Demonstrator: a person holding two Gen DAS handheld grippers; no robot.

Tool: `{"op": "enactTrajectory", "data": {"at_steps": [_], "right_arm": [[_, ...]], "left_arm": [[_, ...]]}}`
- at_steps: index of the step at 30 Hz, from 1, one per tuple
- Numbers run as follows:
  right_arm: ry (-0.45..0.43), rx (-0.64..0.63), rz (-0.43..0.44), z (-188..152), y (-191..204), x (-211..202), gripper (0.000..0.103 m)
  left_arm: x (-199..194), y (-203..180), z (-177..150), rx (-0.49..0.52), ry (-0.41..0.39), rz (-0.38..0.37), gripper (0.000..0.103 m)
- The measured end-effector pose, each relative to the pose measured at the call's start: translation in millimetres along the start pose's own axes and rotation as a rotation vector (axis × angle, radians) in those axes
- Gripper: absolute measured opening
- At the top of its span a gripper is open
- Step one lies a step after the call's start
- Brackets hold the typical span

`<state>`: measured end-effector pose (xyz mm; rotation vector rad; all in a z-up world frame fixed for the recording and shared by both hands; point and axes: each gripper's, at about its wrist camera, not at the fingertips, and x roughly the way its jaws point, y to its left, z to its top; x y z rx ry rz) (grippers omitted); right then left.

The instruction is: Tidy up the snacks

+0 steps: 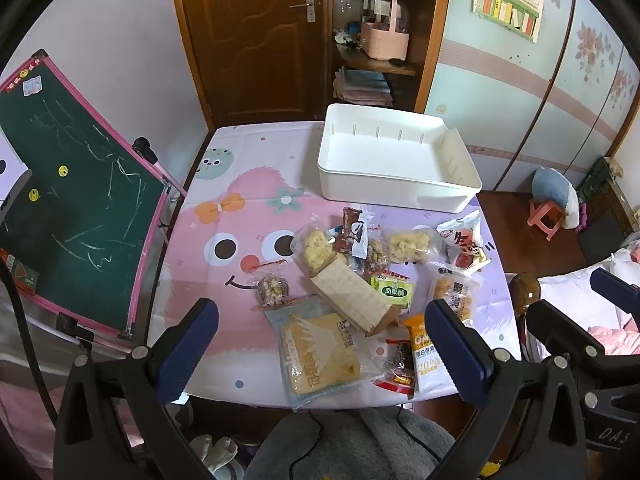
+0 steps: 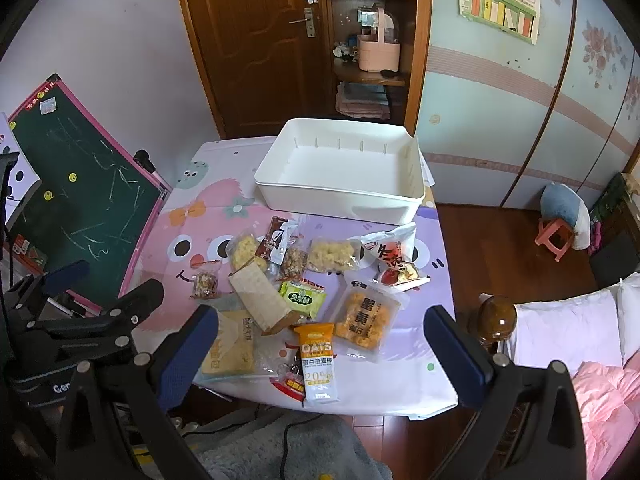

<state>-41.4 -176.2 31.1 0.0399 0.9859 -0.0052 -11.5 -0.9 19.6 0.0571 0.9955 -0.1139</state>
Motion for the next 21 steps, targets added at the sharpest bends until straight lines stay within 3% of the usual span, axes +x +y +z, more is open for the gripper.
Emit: {"op": "enactTrajectory", "data": {"at_steps": [21], "right_arm": [[-0.035, 0.001, -0.025, 7.6, -6.5, -7.8, 0.103]], "left_arm": [[-8.0, -8.5, 4.6, 0.021, -0.022, 0.001, 0.102]]}}
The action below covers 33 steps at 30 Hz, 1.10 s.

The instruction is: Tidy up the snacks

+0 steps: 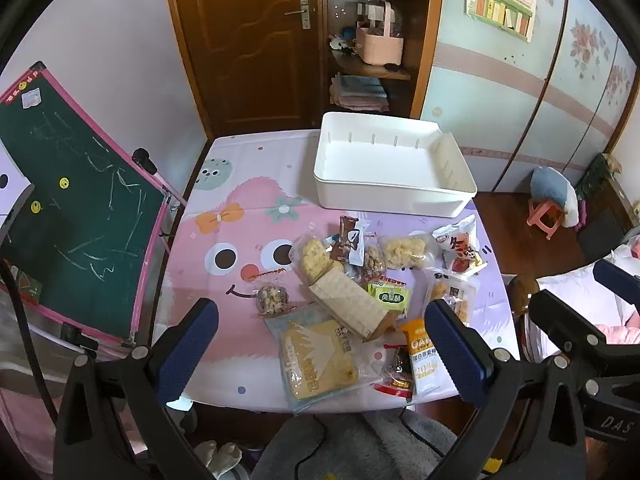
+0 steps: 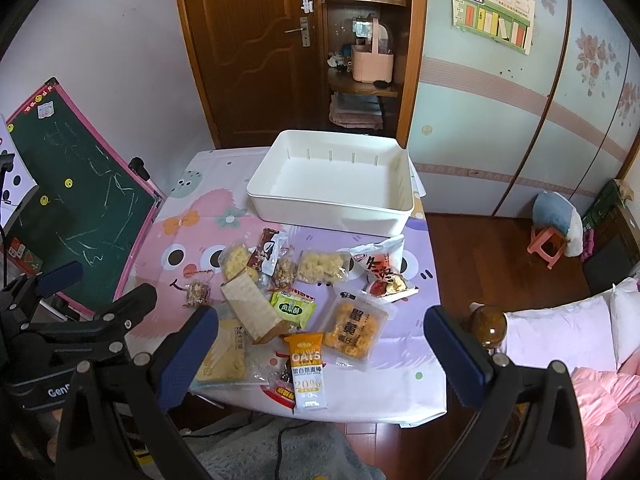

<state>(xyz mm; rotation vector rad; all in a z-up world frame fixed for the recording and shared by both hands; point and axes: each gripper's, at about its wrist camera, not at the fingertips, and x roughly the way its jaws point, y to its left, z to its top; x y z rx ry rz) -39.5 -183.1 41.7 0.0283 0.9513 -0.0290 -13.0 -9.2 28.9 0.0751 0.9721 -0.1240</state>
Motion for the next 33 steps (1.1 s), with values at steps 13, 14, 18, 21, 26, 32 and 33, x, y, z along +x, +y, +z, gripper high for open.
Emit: {"op": "enactTrajectory", "data": {"at_steps": [13, 14, 18, 21, 26, 32, 33], "right_arm": [[-0.009, -0.004, -0.007, 6.7, -2.4, 2.8, 0.103], [-0.010, -0.004, -0.006, 6.5, -2.4, 2.7, 0.103], [-0.006, 0.010, -0.004, 13.1, -6.8, 7.7, 0.103], [-0.003, 0.024, 0.003, 15.9, -9.4, 12.4, 0.103], [0.011, 0.035, 0.008, 22.3, -13.9, 23.6, 0.102], [0.071, 0.049, 0.047, 27.9, -19.6, 49.1, 0.097], [0.089, 0.056, 0.055, 28.8, -21.5, 56.8, 0.096]], "left_arm": [[3.3, -0.2, 5.6, -0.003, 0.009, -0.011, 0.102], [3.4, -0.5, 5.4, -0.002, 0.010, -0.011, 0.102], [9.4, 1.8, 10.3, -0.008, 0.024, -0.011, 0.101], [17.6, 6.8, 14.8, -0.024, 0.042, -0.017, 0.101], [30.9, 21.4, 25.3, -0.034, 0.053, 0.003, 0.099], [52.5, 51.3, 37.9, -0.052, 0.047, 0.049, 0.099], [57.5, 58.5, 39.1, -0.059, 0.049, 0.044, 0.099]]}}
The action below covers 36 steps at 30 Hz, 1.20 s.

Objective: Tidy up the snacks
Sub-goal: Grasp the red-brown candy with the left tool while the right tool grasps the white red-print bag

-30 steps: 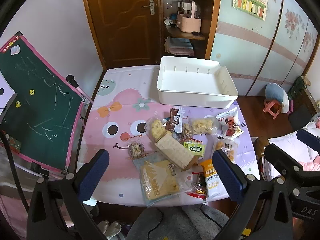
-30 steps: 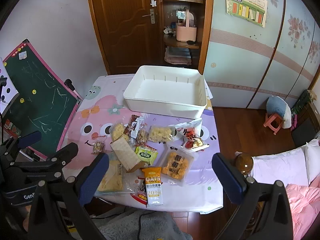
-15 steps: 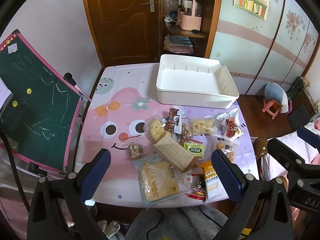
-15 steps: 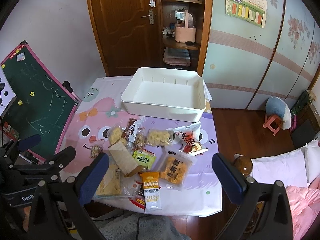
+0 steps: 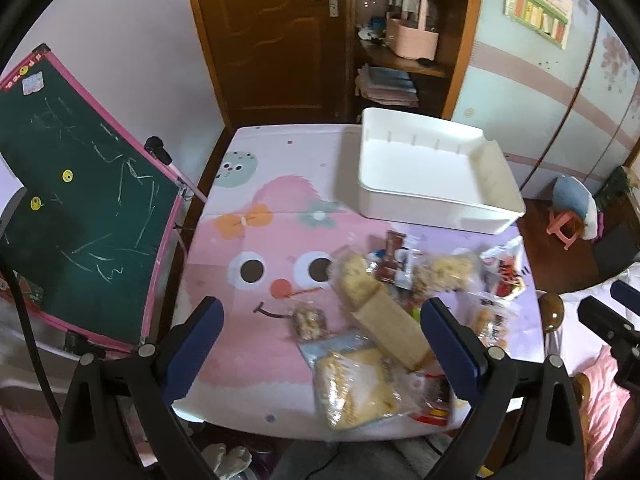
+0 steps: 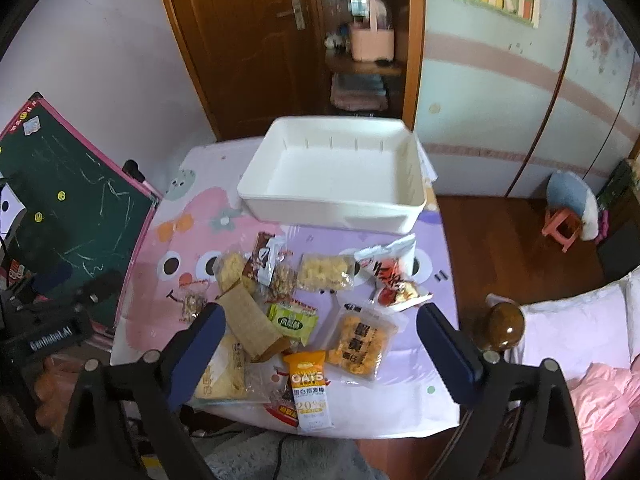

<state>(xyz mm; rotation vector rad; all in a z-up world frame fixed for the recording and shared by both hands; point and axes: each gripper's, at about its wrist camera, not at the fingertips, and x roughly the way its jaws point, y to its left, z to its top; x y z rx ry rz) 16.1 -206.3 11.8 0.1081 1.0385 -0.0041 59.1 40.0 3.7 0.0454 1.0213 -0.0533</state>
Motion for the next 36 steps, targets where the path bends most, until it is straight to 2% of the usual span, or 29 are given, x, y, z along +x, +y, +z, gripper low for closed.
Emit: {"op": "enactTrajectory", "data": {"at_steps": [5, 10, 15, 20, 24, 30, 32, 34, 35, 36], "right_arm": [[0.041, 0.036, 0.005, 5.0, -8.1, 27.4, 0.096], [0.087, 0.082, -0.030, 10.7, -26.6, 64.8, 0.095], [0.115, 0.131, -0.075, 16.2, -56.4, 108.4, 0.095], [0.156, 0.119, -0.137, 18.6, -81.1, 157.2, 0.095], [0.189, 0.105, -0.111, 17.1, -94.6, 184.7, 0.095], [0.221, 0.007, -0.112, 12.9, -90.5, 208.5, 0.095], [0.234, -0.014, -0.120, 10.3, -88.7, 215.0, 0.095], [0.247, -0.026, -0.121, 8.8, -86.8, 221.3, 0.095], [0.253, -0.031, -0.122, 8.2, -86.2, 224.7, 0.093], [0.259, -0.037, -0.121, 7.9, -85.5, 228.6, 0.085]], "left_arm": [[32.0, 24.6, 3.5, -0.001, 0.035, -0.031, 0.099], [74.0, 28.6, 4.2, 0.028, 0.091, -0.033, 0.099], [120.9, 1.7, 17.2, 0.104, 0.119, -0.070, 0.099], [163.1, -37.8, 33.6, 0.158, 0.135, -0.112, 0.099], [202.3, -68.7, 43.2, 0.171, 0.170, -0.154, 0.099], [248.4, -91.0, 46.8, 0.164, 0.232, -0.148, 0.098], [259.6, -94.8, 46.6, 0.153, 0.256, -0.153, 0.094], [266.0, -96.7, 45.6, 0.152, 0.269, -0.160, 0.084], [269.8, -98.3, 44.9, 0.154, 0.277, -0.163, 0.081], [271.7, -99.1, 44.5, 0.157, 0.283, -0.160, 0.074]]}}
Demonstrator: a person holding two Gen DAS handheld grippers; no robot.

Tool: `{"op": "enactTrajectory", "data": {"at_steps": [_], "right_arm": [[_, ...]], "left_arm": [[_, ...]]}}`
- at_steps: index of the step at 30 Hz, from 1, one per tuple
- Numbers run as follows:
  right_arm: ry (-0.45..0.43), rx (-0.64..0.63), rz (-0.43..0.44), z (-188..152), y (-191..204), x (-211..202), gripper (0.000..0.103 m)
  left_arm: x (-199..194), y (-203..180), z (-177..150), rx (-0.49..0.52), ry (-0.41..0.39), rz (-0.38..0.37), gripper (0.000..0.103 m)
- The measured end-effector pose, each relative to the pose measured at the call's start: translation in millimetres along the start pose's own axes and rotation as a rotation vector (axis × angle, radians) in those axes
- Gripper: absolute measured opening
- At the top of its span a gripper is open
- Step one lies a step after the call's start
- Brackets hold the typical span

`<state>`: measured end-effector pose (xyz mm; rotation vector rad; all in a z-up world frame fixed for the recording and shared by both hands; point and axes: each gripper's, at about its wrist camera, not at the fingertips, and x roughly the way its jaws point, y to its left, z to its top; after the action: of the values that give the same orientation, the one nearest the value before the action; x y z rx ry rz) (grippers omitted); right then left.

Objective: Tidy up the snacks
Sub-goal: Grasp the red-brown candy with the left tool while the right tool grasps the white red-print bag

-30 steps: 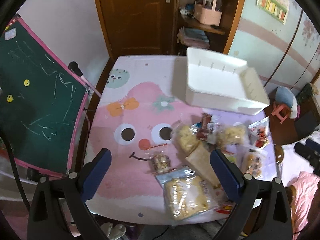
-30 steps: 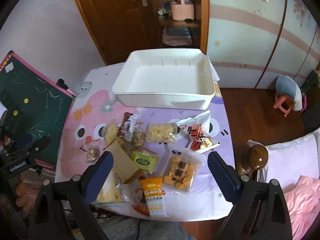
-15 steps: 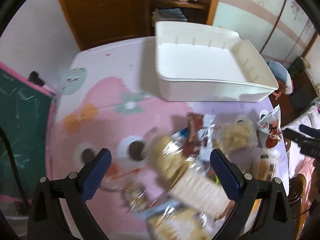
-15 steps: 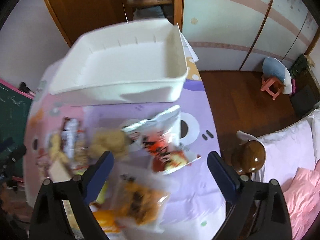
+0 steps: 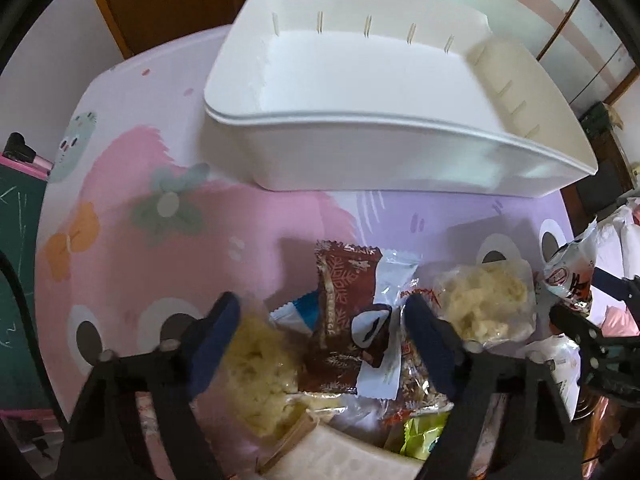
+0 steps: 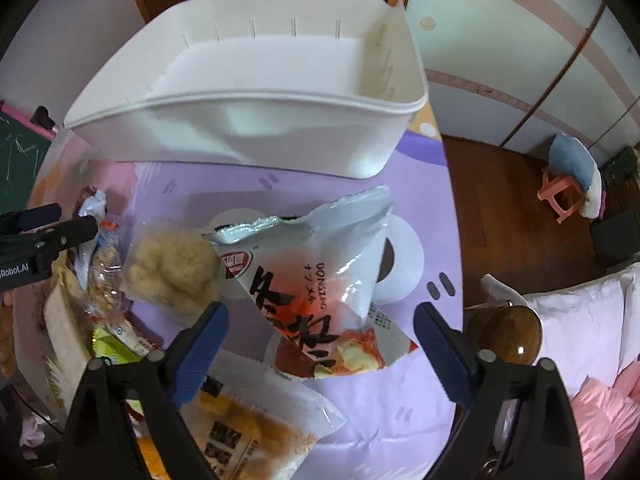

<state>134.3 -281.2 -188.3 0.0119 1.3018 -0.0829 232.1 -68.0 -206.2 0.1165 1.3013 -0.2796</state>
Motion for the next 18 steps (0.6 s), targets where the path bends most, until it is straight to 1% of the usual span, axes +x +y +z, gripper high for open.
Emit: {"op": "enactTrajectory", "data": {"at_steps": [1, 2, 3, 4, 5, 6, 9, 13, 18], "right_arm": [[0.011, -0.003, 0.001, 1.1, 0.6, 4.0, 0.076], [0.023, -0.002, 0.007, 1.7, 0.7, 7.4, 0.072], [0.038, 0.002, 0.016, 2.2, 0.5, 11.3, 0.063], [0.049, 0.007, 0.019, 2.4, 0.1, 15.4, 0.055], [0.056, 0.010, 0.013, 3.5, 0.0, 18.4, 0.052], [0.056, 0.011, 0.013, 3.5, -0.2, 19.5, 0.049], [0.042, 0.016, 0.039, 4.4, -1.1, 16.7, 0.041], [0.018, 0.017, 0.051, 3.1, -0.8, 6.4, 0.040], [-0.043, 0.045, 0.091, 0.5, -4.7, -22.5, 0.040]], "left_arm": [[1.4, 0.0, -0.6, 0.002, 0.005, -0.004, 0.068], [2.6, -0.1, -1.1, 0.006, 0.008, -0.012, 0.064], [2.9, -0.4, -1.6, 0.009, 0.008, -0.020, 0.059], [2.6, -1.0, -1.8, 0.012, 0.005, -0.032, 0.048], [2.2, -0.9, -2.8, 0.013, 0.005, -0.049, 0.040], [2.4, -1.4, -3.1, 0.014, 0.008, -0.060, 0.035], [1.7, -0.6, -4.7, 0.014, -0.004, -0.063, 0.032], [-7.9, 8.1, -7.2, -0.001, -0.018, -0.068, 0.031], [-32.0, 20.3, -7.8, -0.034, -0.046, -0.083, 0.030]]}}
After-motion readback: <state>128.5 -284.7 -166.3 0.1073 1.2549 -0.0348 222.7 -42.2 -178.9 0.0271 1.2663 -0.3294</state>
